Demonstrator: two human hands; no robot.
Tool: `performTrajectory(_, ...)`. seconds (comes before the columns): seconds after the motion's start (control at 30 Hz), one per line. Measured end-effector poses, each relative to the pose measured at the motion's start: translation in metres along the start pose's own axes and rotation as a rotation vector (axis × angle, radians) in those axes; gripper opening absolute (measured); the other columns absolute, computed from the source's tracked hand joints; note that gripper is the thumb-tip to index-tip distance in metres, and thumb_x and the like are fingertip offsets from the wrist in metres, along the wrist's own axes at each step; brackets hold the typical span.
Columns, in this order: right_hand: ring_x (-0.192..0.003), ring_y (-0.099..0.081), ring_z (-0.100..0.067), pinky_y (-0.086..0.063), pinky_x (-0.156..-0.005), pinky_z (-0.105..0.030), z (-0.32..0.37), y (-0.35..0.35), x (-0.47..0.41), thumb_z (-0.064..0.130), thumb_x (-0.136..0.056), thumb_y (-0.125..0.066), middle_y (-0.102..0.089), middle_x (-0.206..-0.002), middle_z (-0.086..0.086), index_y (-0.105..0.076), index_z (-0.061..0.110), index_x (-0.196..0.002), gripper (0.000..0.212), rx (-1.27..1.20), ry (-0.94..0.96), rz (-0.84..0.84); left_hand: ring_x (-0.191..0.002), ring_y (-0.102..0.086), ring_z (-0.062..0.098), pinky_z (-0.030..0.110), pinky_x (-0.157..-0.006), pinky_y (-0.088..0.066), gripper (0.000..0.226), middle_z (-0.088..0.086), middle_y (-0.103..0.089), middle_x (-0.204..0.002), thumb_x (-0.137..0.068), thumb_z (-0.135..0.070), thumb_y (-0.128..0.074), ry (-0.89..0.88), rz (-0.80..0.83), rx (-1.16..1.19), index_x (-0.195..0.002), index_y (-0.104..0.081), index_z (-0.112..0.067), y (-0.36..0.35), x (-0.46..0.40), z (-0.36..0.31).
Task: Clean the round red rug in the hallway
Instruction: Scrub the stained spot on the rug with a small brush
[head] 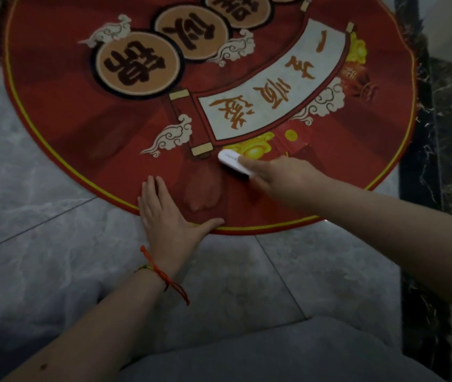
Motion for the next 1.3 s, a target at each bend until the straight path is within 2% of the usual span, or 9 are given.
performTrajectory(0.17,-0.069,-0.045,-0.015,-0.038,-0.062,-0.03,0.033,-0.012,0.035,0.039,-0.101,-0.03,-0.043,-0.078,0.001,-0.017,0.04,-0.149,0.05,0.054,0.176,0.079,-0.146,-0.002,0.027,0.039,-0.118,0.002,0.142,0.014,-0.007,-0.158,-0.044,-0.087,-0.053,0.003,0.003,0.018,-0.15,-0.011,-0.002,0.0,0.001,0.002)
performTrajectory(0.27,-0.06,-0.039,-0.013,-0.034,-0.055,-0.029,0.021,-0.005,0.005,0.04,-0.101,-0.029,-0.035,-0.066,0.005,-0.018,0.041,-0.148,0.048,0.065,0.089,0.035,-0.146,-0.003,0.027,0.037,-0.117,0.002,0.142,0.014,-0.009,-0.158,-0.044,-0.089,-0.052,0.002,0.005,0.004,-0.15,-0.012,-0.002,0.001,0.001,0.001)
performTrajectory(0.37,-0.068,-0.043,-0.016,-0.035,-0.06,-0.03,0.029,-0.005,0.004,0.04,-0.101,-0.029,-0.032,-0.066,0.005,-0.017,0.039,-0.149,0.049,0.031,0.073,-0.003,-0.146,-0.008,0.028,0.037,-0.117,-0.002,0.142,0.015,-0.012,-0.157,-0.045,-0.093,-0.045,-0.016,-0.001,-0.026,-0.149,-0.015,-0.001,0.0,0.002,0.005)
performTrajectory(0.5,-0.072,-0.045,-0.017,-0.036,-0.064,-0.03,0.053,-0.021,0.038,0.041,-0.101,-0.029,-0.045,-0.08,0.001,-0.014,0.041,-0.148,0.05,0.026,0.262,0.081,-0.145,-0.011,0.029,0.04,-0.118,-0.005,0.142,0.017,-0.015,-0.156,-0.045,-0.094,-0.039,-0.022,0.005,-0.014,-0.149,-0.018,0.001,0.002,0.004,0.009)
performTrajectory(0.67,-0.06,-0.039,-0.012,-0.034,-0.06,-0.029,0.032,-0.001,-0.008,0.04,-0.101,-0.029,-0.032,-0.064,0.008,-0.019,0.038,-0.149,0.049,0.036,0.095,-0.003,-0.145,-0.012,0.029,0.04,-0.117,-0.009,0.14,0.016,-0.016,-0.156,-0.046,-0.094,-0.042,-0.028,0.009,-0.06,-0.148,-0.019,0.0,0.001,0.002,0.009)
performTrajectory(0.87,-0.067,-0.045,-0.015,-0.036,-0.061,-0.029,0.062,-0.019,0.024,0.041,-0.101,-0.03,-0.043,-0.076,0.002,-0.016,0.04,-0.149,0.05,0.008,0.263,0.075,-0.146,-0.011,0.026,0.035,-0.116,-0.007,0.139,0.015,-0.015,-0.157,-0.048,-0.093,-0.04,-0.044,0.019,-0.016,-0.149,-0.017,-0.001,0.004,0.006,0.015)
performTrajectory(1.03,-0.067,-0.042,-0.013,-0.033,-0.058,-0.029,0.043,0.003,-0.021,0.038,-0.102,-0.029,-0.052,-0.081,0.001,-0.019,0.035,-0.15,0.049,-0.021,0.094,-0.002,-0.146,-0.01,0.025,0.035,-0.116,-0.007,0.138,0.014,-0.014,-0.157,-0.048,-0.092,-0.042,-0.047,0.02,-0.051,-0.15,-0.016,-0.002,0.004,0.004,0.015)
performTrajectory(1.13,-0.057,-0.038,-0.01,-0.032,-0.053,-0.029,0.062,-0.011,0.0,0.039,-0.101,-0.03,-0.041,-0.068,0.004,-0.017,0.037,-0.149,0.05,0.008,0.166,0.016,-0.146,-0.011,0.026,0.035,-0.116,-0.008,0.137,0.015,-0.015,-0.157,-0.049,-0.091,-0.043,-0.054,0.019,-0.026,-0.149,-0.017,-0.001,0.006,0.005,0.015)
performTrajectory(1.3,-0.065,-0.044,-0.015,-0.033,-0.054,-0.028,0.056,-0.01,-0.007,0.04,-0.101,-0.029,-0.043,-0.075,0.002,-0.016,0.039,-0.149,0.049,0.045,0.192,0.032,-0.145,-0.011,0.025,0.033,-0.116,-0.007,0.136,0.015,-0.015,-0.157,-0.05,-0.091,-0.044,-0.051,0.011,-0.028,-0.149,-0.017,-0.002,0.006,0.005,0.015)
Point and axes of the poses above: each hand's wrist, its own x-axis away from the middle knuckle, its own y-axis out of the back of the hand, z = x × y, the point moved 2 cm from there along -x, towards the middle knuckle
